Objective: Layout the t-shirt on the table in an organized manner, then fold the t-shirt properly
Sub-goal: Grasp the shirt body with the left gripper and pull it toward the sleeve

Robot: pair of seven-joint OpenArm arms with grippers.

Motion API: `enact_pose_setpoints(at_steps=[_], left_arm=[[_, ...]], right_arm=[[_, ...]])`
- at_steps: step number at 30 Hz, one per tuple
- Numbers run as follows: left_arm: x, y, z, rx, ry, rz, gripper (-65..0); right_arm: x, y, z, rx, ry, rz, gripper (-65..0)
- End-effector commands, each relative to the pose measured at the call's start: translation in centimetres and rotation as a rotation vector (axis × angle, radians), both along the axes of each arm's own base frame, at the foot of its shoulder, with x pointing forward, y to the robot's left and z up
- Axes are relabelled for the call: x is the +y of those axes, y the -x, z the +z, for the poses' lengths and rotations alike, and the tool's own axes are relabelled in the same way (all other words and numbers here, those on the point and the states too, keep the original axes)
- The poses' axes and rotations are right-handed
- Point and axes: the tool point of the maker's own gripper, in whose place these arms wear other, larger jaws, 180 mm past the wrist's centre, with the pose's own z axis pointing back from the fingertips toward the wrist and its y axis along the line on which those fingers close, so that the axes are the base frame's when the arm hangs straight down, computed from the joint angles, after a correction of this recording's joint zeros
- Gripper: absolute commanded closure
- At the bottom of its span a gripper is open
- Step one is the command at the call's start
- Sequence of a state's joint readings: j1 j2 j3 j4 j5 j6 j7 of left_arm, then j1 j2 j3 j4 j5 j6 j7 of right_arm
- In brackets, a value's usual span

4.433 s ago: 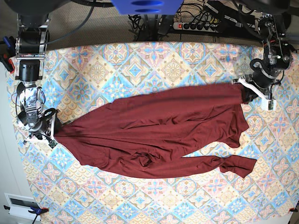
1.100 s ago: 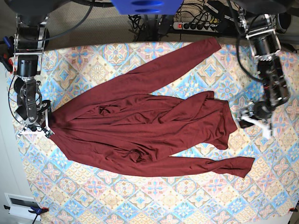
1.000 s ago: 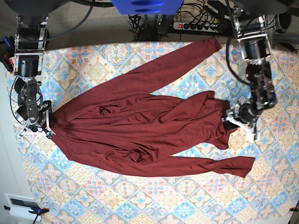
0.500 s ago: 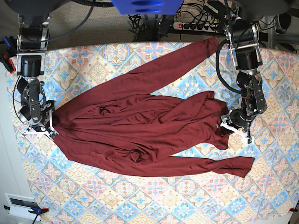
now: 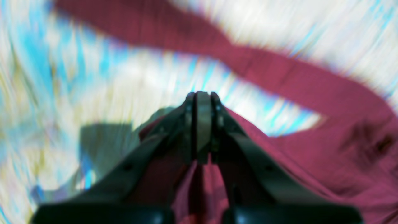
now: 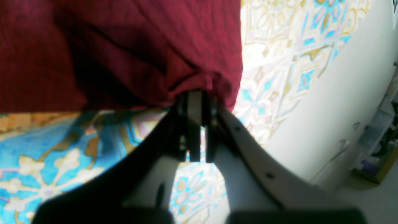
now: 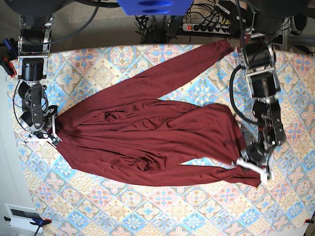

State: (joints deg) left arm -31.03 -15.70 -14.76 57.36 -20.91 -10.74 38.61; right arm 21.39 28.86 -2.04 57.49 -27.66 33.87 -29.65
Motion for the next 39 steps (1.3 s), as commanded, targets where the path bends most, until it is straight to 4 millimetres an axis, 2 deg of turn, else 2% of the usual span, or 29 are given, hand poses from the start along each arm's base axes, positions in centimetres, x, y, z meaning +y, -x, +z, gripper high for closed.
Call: enact_pose_setpoints(at_steps=[1, 3, 5, 7, 12, 14, 16, 19, 22, 24, 26, 30, 33, 36, 39], left_arm=[[0.5, -2.1, 4.0, -0.098, -0.015, 0.005, -0.1], [0.6, -3.7, 5.9, -0.149, -0.009, 0.017, -0.1], [-0.3, -5.9, 7.8, -0.190, -0.010, 0.003, -0.1], [-0.4, -7.5, 8.8, -0.219, -0.010, 0.011, -0.1], [1.1, -10.1, 11.7, -0.367, -0.004, 0.098, -0.4], [1.4, -10.8, 12.4, -0.407, -0.020, 0.119, -0.8], [1.2, -11.2, 12.1, -0.398, -0.095, 0.106, -3.4], [2.9, -10.7, 10.5, -0.327, -0.265, 0.174, -13.2], [4.5, -9.4, 8.9, -0.275, -0.349, 0.255, -21.5], [3.9, -8.6, 7.3, -0.234, -0.347, 0.224, -23.0], [2.2, -7.3, 6.1, -0.183, -0.310, 0.162, -22.5], [1.2, -2.3, 3.8, -0.091, -0.201, 0.109, -21.4], [-0.3, 1.6, 1.7, -0.007, -0.132, 0.061, -21.3], [-2.1, 5.7, -0.2, 0.060, -0.108, 0.002, -21.4], [-3.4, 8.9, -1.3, 0.088, -0.117, -0.043, -21.6]], right_arm=[[-0.9, -1.6, 2.7, -0.070, 0.028, 0.000, 0.0], [0.0, -2.2, 3.1, -0.090, 0.020, 0.014, 0.0], [1.5, -3.0, 3.8, -0.122, 0.007, 0.037, 0.0], [1.9, -3.3, 4.2, -0.137, 0.009, 0.048, 0.0], [2.6, -3.3, 4.9, -0.163, 0.015, 0.074, 0.0], [2.7, -3.0, 4.6, -0.157, 0.016, 0.078, 0.0], [2.7, -3.0, 4.6, -0.157, 0.016, 0.078, 0.0], [2.7, -2.9, 4.5, -0.154, 0.016, 0.078, 0.0], [2.7, -2.8, 4.3, -0.149, 0.015, 0.075, 0.0], [2.6, -2.8, 4.3, -0.147, 0.015, 0.074, 0.0], [2.7, -2.8, 4.2, -0.147, 0.013, 0.075, 0.0], [2.7, -2.8, 4.2, -0.145, 0.014, 0.073, 0.0], [2.7, -2.8, 4.2, -0.145, 0.014, 0.073, 0.0], [2.8, -2.8, 4.2, -0.145, 0.012, 0.073, 0.0], [2.8, -2.8, 4.2, -0.145, 0.012, 0.073, 0.0]])
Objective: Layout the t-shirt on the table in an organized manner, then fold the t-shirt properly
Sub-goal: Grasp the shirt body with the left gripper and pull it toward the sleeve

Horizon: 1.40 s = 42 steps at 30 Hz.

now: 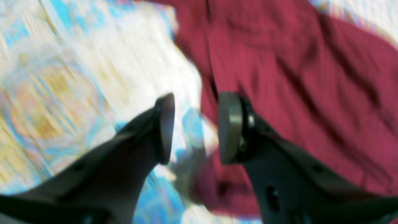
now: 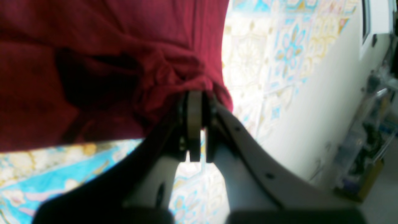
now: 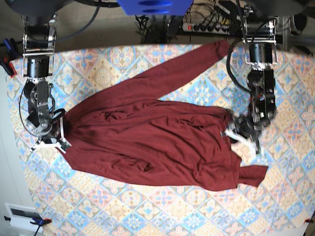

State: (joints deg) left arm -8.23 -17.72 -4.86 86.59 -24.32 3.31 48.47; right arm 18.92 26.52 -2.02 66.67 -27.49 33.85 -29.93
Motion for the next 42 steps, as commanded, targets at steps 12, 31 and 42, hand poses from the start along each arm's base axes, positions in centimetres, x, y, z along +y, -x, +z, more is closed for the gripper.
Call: enact_pose_setpoints(at_steps=[12, 31, 42], left_arm=[[0.4, 3.4, -1.8, 0.030, -0.028, -0.005, -21.4], [-0.6, 4.1, -4.6, 0.077, -0.114, -0.074, -21.0], [-2.7, 6.7, -4.8, 0.105, -0.139, -0.326, -0.3]], right_arm=[[-1.2, -1.2, 2.1, -0.051, 0.026, -0.012, 0.0], [-1.6, -0.9, 2.3, -0.039, 0.048, -0.030, 0.0], [-1.6, -0.9, 2.2, -0.034, 0.051, -0.031, 0.0]])
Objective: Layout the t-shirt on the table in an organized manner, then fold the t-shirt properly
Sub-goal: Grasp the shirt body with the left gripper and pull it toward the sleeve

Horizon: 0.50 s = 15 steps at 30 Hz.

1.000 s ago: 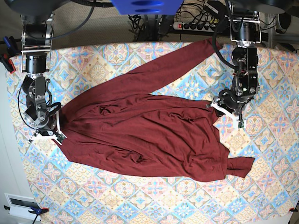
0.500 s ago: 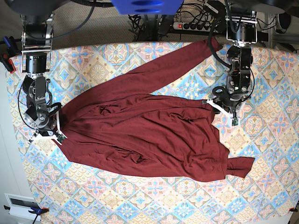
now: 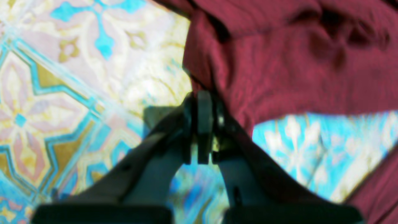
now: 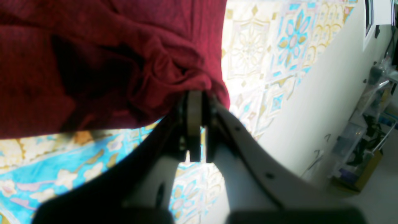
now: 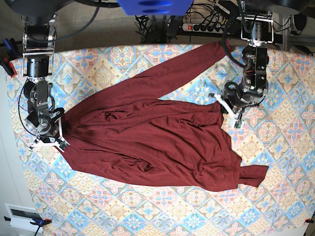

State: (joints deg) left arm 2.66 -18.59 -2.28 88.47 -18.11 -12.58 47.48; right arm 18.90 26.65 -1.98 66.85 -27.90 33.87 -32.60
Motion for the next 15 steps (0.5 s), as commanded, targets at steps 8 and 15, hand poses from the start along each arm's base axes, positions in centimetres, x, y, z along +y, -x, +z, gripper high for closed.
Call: enact_pose_setpoints(at_steps=[8, 15], left_arm=[[0.7, 3.8, 3.4, -0.062, -0.101, -0.129, 0.0], [3.4, 6.9, 3.1, -0.004, -0.086, -0.094, 0.0]], right_arm=[[-0.8, -1.4, 2.2, -0.059, 0.016, -0.002, 0.0], [-0.7, -1.4, 2.2, -0.058, 0.017, -0.001, 0.0]])
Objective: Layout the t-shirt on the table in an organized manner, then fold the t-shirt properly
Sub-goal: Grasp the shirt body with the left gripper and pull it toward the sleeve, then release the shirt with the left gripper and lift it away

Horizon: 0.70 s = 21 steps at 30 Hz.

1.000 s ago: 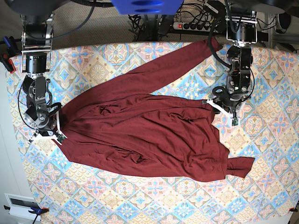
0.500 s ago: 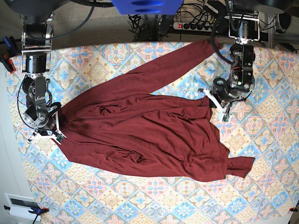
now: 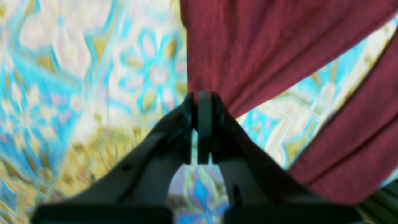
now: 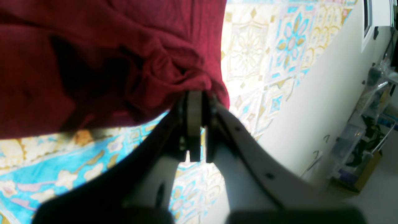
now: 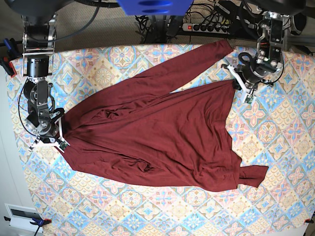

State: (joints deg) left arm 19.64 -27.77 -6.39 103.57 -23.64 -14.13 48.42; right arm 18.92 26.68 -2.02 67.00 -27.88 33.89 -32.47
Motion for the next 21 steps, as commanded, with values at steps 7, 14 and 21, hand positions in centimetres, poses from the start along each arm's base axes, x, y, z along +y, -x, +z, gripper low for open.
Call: enact_pose_setpoints(at_steps=[7, 14, 21], left_arm=[[0.8, 2.2, 1.0, 0.052, 0.112, -0.010, 0.0], [-2.9, 5.1, 3.0, 0.067, 0.218, -0.112, 0.0], [-3.9, 7.5, 2.6, 0.124, 0.227, -0.182, 0.0]], right_arm=[[-0.8, -1.3, 2.1, -0.055, 0.017, -0.004, 0.0], [-0.8, -1.3, 2.2, -0.056, 0.017, -0.005, 0.0], [-0.8, -1.3, 2.1, -0.055, 0.018, -0.006, 0.0]])
